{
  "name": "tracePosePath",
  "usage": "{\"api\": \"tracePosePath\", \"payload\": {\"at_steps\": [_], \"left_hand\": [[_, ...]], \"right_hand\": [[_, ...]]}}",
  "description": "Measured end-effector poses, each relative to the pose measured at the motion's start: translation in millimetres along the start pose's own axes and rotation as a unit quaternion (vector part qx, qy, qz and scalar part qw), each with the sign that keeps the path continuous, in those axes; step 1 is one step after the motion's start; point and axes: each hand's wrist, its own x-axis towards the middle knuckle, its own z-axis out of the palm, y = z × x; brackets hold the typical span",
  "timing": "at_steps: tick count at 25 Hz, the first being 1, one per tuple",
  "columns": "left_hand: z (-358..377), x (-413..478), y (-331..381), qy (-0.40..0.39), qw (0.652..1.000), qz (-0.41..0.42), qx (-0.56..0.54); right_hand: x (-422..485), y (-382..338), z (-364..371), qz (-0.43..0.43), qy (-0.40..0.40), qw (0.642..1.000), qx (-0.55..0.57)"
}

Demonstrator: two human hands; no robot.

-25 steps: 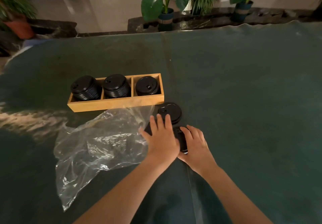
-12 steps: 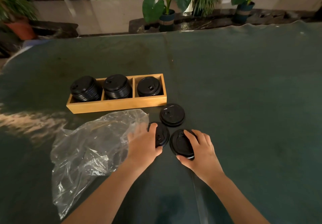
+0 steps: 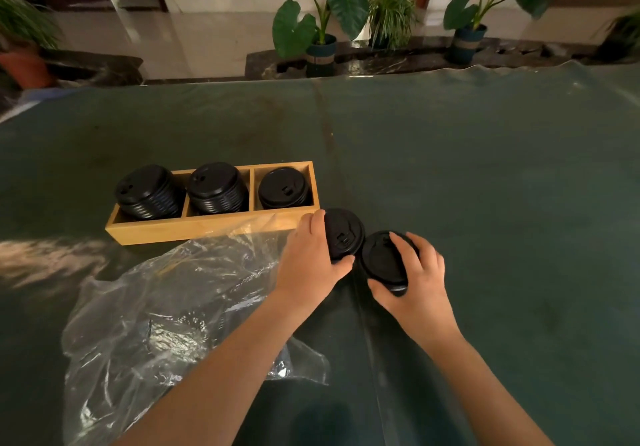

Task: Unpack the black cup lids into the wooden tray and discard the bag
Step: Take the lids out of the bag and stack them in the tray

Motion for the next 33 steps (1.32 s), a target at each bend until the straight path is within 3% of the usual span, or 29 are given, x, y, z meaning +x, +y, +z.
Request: {"api": "tracePosePath", "payload": {"at_steps": [5,8,17,19,22,26,29,33], "left_hand": [[22,4,-11,-0.022,0.999,-0.012,0.032],[27,3,-19,-0.038,0.998,-0.020,0.041],[26,6,-36,-0.072,0.988,-0.037,-0.134],[28,3,-40,-0.072,0.981,-0.051,-0.175],[26,4,-40,-0.064,0.948,-0.148,-0.275],[27,12,-36,-0.039,0.971,-0.162,-0.174],[30,16,-26,-0.061,0.985,-0.136,-0.086],[28,20,-15,-0.070,0.980,-0.162,-0.090]], "right_hand": [[23,3,-4,0.061,0.036,0.996,0.049],[32,-3,0,0.039,0.029,0.996,0.073],[55,-17,49,-0.046,-0.175,0.982,0.056],[53,-14,55,-0.051,-0.185,0.981,0.035],[49,-14,62,-0.049,-0.172,0.984,0.008],[46,-16,64,-0.047,-0.160,0.985,-0.045],[44,-13,61,-0.017,-0.151,0.988,0.002],[44,-10,59,-0.014,-0.120,0.992,0.018]]}}
